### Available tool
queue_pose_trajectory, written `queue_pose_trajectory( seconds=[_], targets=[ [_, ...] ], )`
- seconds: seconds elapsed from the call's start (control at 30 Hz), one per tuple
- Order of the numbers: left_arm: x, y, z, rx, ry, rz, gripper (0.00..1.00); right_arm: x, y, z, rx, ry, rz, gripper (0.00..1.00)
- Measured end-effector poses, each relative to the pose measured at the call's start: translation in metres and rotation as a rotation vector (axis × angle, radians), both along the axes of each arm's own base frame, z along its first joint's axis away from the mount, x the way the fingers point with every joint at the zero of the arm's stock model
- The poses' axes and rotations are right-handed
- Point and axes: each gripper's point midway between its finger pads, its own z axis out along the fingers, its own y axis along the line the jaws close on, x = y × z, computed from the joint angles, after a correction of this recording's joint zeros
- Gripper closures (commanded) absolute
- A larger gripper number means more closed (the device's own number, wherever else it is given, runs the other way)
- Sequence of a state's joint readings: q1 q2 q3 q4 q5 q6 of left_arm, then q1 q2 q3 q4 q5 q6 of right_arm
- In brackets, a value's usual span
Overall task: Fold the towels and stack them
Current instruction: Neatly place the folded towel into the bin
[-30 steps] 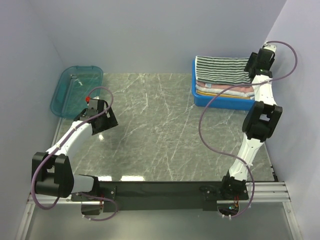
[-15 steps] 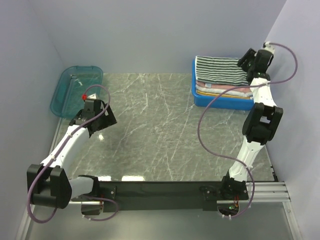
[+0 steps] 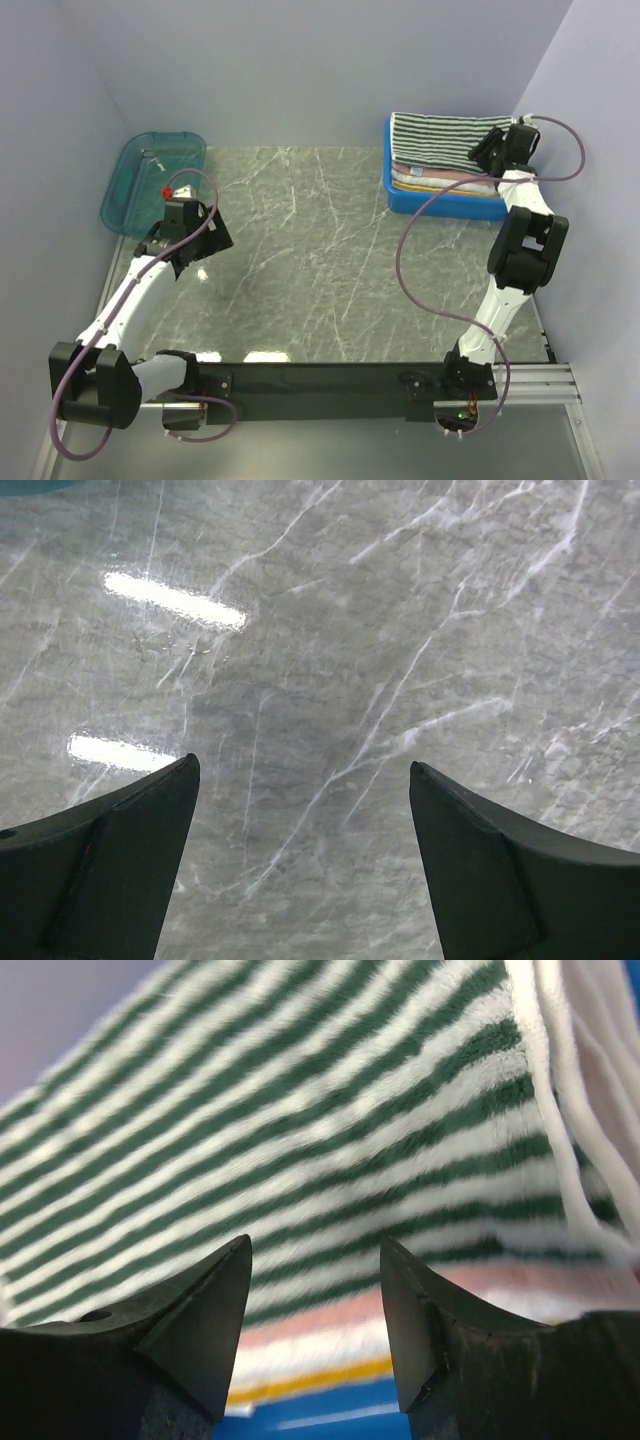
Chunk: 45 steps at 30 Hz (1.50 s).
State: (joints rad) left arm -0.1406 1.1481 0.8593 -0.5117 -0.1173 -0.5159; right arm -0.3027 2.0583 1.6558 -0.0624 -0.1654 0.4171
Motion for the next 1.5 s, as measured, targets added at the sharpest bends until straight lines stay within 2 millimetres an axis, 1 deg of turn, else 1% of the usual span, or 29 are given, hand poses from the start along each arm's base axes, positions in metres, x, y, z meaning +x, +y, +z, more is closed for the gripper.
queue_pose_trajectory(
  seconds=[0.07, 0.13, 0.23, 0.3, 0.33, 0.4, 0.43, 0.5, 0.53, 0.57, 0.67, 0.7, 0.77, 0.83, 0.93, 1.0, 1.03, 1.17, 1.23, 1.3, 1.33, 1.4, 1.5],
  targets=[
    [-0.001, 0.000, 0.004, -0.004, -0.012, -0.002, 0.09, -0.013, 0.007, 0.024, -0.014, -0.022, 0.004, 0.37],
    [-0.001, -0.001, 0.008, -0.009, -0.025, -0.006, 0.09, -0.029, 0.014, 0.055, -0.036, -0.055, 0.002, 0.36],
    [-0.003, -0.001, 0.017, -0.015, -0.058, -0.007, 0.08, -0.059, 0.028, 0.110, -0.069, -0.130, -0.003, 0.30],
    [-0.005, -0.001, 0.028, -0.019, -0.097, -0.005, 0.07, -0.086, 0.040, 0.151, -0.082, -0.198, -0.008, 0.24],
    [-0.006, 0.000, 0.034, -0.020, -0.117, -0.003, 0.07, -0.103, 0.044, 0.172, -0.088, -0.235, -0.019, 0.22],
    [-0.009, 0.002, 0.049, -0.021, -0.171, 0.005, 0.05, -0.138, 0.050, 0.201, -0.096, -0.292, -0.043, 0.17],
    [-0.011, 0.004, 0.056, -0.020, -0.200, 0.011, 0.05, -0.164, 0.055, 0.218, -0.098, -0.328, -0.060, 0.16],
    [-0.015, 0.007, 0.071, -0.021, -0.258, 0.022, 0.04, -0.199, 0.060, 0.238, -0.102, -0.380, -0.089, 0.15],
    [-0.017, 0.009, 0.078, -0.020, -0.288, 0.030, 0.04, -0.222, 0.064, 0.251, -0.103, -0.419, -0.102, 0.15],
    [-0.019, 0.010, 0.084, -0.019, -0.312, 0.036, 0.03, -0.238, 0.068, 0.256, -0.102, -0.441, -0.109, 0.14],
    [-0.026, 0.017, 0.100, -0.012, -0.383, 0.064, 0.03, -0.294, 0.080, 0.273, -0.104, -0.527, -0.128, 0.13],
    [-0.029, 0.020, 0.103, -0.009, -0.401, 0.075, 0.02, -0.308, 0.083, 0.275, -0.108, -0.546, -0.131, 0.13],
    [-0.035, 0.026, 0.111, -0.001, -0.445, 0.103, 0.02, -0.342, 0.091, 0.284, -0.118, -0.608, -0.136, 0.12],
    [-0.042, 0.032, 0.119, 0.007, -0.487, 0.133, 0.01, -0.370, 0.100, 0.291, -0.132, -0.666, -0.130, 0.13],
    [-0.055, 0.043, 0.131, 0.008, -0.556, 0.187, 0.01, -0.400, 0.112, 0.290, -0.144, -0.728, -0.099, 0.13],
    [-0.065, 0.050, 0.138, 0.008, -0.605, 0.223, 0.01, -0.412, 0.119, 0.280, -0.148, -0.744, -0.067, 0.13],
    [-0.071, 0.053, 0.141, 0.008, -0.629, 0.239, 0.00, -0.415, 0.120, 0.275, -0.153, -0.743, -0.062, 0.13],
    [-0.087, 0.064, 0.153, 0.001, -0.706, 0.292, 0.01, -0.416, 0.118, 0.233, -0.187, -0.689, -0.042, 0.12],
    [-0.093, 0.066, 0.153, -0.007, -0.723, 0.308, 0.01, -0.416, 0.119, 0.209, -0.211, -0.663, -0.022, 0.12],
    [-0.098, 0.068, 0.152, -0.010, -0.731, 0.319, 0.01, -0.417, 0.119, 0.192, -0.227, -0.649, -0.008, 0.11],
    [-0.100, 0.069, 0.152, -0.011, -0.736, 0.325, 0.01, -0.419, 0.118, 0.186, -0.236, -0.647, -0.007, 0.09],
    [-0.104, 0.071, 0.153, -0.015, -0.751, 0.331, 0.01, -0.421, 0.117, 0.179, -0.248, -0.659, -0.006, 0.09],
    [-0.108, 0.073, 0.156, -0.025, -0.770, 0.348, 0.01, -0.415, 0.119, 0.171, -0.260, -0.658, 0.003, 0.09]
  ],
)
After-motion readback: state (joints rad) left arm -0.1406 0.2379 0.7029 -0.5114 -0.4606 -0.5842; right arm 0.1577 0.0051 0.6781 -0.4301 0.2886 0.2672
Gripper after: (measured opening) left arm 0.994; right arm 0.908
